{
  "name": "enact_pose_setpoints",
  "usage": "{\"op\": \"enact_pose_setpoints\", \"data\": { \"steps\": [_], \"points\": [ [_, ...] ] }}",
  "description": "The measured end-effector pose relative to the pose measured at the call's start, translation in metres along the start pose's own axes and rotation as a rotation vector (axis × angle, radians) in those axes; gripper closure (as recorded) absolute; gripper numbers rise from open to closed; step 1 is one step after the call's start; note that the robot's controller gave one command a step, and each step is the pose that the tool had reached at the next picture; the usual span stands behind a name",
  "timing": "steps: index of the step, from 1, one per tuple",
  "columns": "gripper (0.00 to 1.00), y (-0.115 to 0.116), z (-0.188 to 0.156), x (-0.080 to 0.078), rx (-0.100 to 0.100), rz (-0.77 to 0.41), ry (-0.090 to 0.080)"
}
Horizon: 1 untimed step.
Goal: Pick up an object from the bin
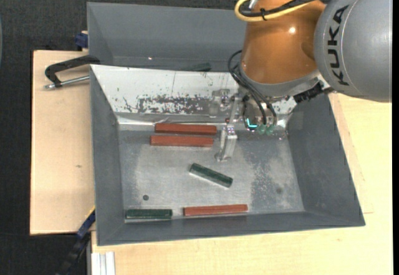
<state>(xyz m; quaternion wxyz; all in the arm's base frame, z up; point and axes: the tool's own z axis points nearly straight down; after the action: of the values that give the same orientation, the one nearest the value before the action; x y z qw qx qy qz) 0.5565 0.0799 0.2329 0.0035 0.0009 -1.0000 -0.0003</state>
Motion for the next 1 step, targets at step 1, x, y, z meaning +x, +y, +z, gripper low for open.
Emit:
{"op": "enact_pose_setpoints", "data": {
  "steps": [1],
  "points": [
    [0.0, -0.0004, -0.0044, -0.0015, -0.001, 0.001, -0.009]
  ]
}}
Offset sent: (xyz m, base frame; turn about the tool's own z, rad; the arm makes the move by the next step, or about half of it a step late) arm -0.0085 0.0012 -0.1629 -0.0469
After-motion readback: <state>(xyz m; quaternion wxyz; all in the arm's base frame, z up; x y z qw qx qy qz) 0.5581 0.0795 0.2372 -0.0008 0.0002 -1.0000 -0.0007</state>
